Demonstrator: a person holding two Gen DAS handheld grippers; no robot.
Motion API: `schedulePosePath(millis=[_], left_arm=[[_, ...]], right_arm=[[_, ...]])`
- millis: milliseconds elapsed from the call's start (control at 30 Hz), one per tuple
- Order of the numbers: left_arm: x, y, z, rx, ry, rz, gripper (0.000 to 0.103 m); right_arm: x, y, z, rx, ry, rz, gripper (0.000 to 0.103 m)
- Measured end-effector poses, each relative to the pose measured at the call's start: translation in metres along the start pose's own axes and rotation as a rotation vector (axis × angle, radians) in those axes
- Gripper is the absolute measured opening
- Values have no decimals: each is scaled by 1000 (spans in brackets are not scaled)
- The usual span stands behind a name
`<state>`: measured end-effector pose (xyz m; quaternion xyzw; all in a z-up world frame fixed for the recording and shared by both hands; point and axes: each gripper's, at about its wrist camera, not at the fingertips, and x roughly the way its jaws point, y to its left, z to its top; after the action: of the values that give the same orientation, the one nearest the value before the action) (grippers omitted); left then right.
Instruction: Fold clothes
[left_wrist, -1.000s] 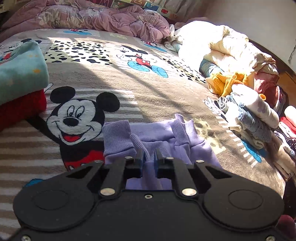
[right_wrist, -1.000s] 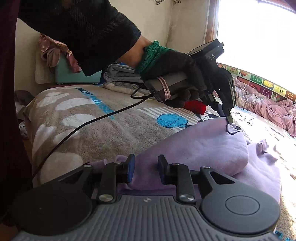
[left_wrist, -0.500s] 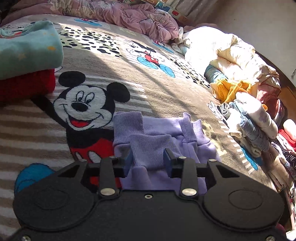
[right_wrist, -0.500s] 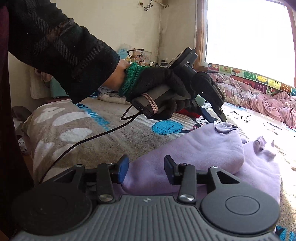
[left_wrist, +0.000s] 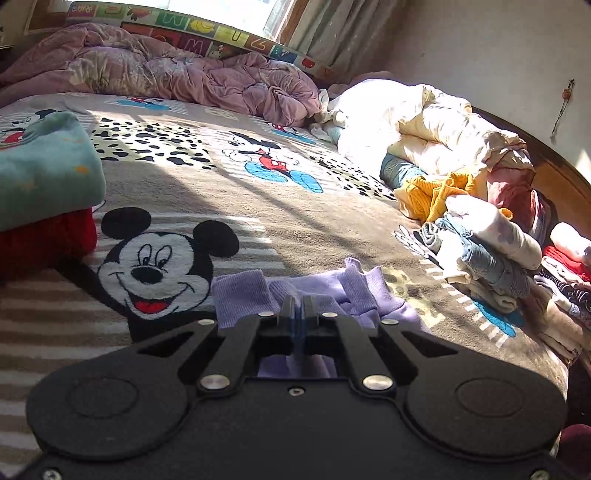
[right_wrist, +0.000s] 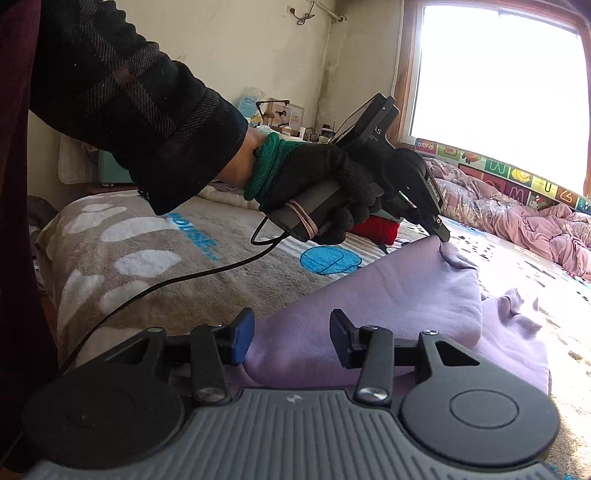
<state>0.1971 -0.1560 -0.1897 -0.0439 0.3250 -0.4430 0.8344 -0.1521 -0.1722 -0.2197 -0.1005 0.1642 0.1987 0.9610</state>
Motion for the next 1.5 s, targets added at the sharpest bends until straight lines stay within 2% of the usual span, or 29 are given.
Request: schedulePosePath(millis=[67, 100, 133, 200, 333, 600, 700, 800, 1033, 1100, 1133, 1167, 1300, 1333, 1400, 1500], left_arm=[[3, 4, 2, -48, 31, -11, 1], [5, 7, 4, -79, 51, -17, 7], [5, 8, 6, -87, 62, -14, 18], [8, 5, 7, -67, 93, -1, 29], [17, -3, 1, -9, 166, 33, 29], [15, 8, 3, -68, 162, 15, 29], [20, 5, 2, -40, 172, 26, 29], [26, -2, 0, 8, 186, 34, 19], [40, 0, -1, -9, 234, 75, 19], [38, -4, -3, 20, 222, 72, 19], [37, -6, -3, 35, 215, 68, 5], [35, -8, -4, 50, 208, 65, 5], [4, -18, 3, 50, -17, -94, 5], [-2, -18, 6, 42, -65, -112, 5], [-3, -16, 11, 21, -103, -100, 5], [4, -11, 10, 0, -115, -75, 4]], right_arm=[[-2, -4, -1, 23, -8, -3, 47], [-5, -7, 0, 43, -21, -3, 47], [-8, -10, 1, 62, -35, -4, 47], [-16, -14, 3, 77, -67, 3, 49], [-21, -4, 0, 29, -75, 21, 51], [-13, 28, -3, -100, -60, 68, 49], [-8, 26, -4, -88, -35, 68, 49], [-5, 24, -6, -73, -12, 67, 51], [-7, 25, -7, -65, -41, 67, 51], [-8, 25, -6, -69, -56, 61, 51], [-8, 25, -6, -70, -57, 56, 51], [-7, 25, -6, -69, -53, 53, 51], [-3, 21, -7, -65, -27, 46, 51], [-2, 19, -7, -61, -17, 44, 51], [-1, 15, -8, -33, -7, 43, 51], [1, 9, -8, 15, 7, 42, 51]])
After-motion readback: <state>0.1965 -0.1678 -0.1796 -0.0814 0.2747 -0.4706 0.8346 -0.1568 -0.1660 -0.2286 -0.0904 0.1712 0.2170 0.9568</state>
